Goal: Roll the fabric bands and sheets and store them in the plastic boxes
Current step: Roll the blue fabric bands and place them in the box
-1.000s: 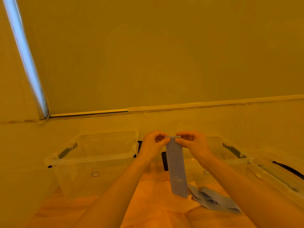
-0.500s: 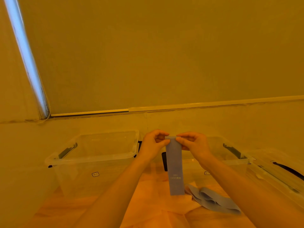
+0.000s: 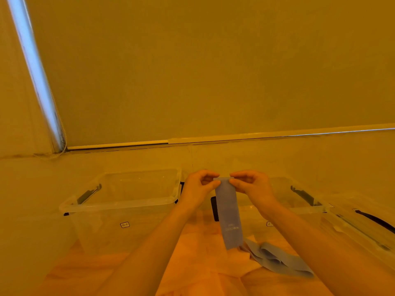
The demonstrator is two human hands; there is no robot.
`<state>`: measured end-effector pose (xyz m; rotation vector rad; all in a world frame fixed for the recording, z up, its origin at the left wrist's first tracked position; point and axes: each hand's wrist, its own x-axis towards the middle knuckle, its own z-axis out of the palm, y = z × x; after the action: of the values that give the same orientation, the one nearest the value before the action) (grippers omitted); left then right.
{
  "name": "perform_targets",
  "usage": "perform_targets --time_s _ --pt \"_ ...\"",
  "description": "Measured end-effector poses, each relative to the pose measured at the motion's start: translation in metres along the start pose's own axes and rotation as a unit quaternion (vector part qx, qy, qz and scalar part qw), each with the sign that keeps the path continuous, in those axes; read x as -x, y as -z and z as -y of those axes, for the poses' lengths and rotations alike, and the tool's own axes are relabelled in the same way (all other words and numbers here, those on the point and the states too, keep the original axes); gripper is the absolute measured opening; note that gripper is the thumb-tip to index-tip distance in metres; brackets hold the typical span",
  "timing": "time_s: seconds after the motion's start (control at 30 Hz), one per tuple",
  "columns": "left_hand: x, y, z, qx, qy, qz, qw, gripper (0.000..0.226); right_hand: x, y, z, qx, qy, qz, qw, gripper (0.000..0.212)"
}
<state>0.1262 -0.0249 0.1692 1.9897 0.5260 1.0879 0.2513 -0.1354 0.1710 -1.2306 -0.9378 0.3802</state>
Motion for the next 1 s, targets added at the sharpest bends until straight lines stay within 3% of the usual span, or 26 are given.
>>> perform_targets --time_s 0.33,1.0 --pt "-0.0013 -0.0044 0.0025 -0.022 -0.002 -0.003 1.0 0.014 0.001 0.0024 0.0005 0.011 -0.002 0.006 1.0 0.026" --pt "0.0014 -0.0068 0.0008 -0.002 0.011 0.004 1.0 0.012 0.0005 0.0056 -0.0011 0.013 0.019 -0.023 0.999 0.014"
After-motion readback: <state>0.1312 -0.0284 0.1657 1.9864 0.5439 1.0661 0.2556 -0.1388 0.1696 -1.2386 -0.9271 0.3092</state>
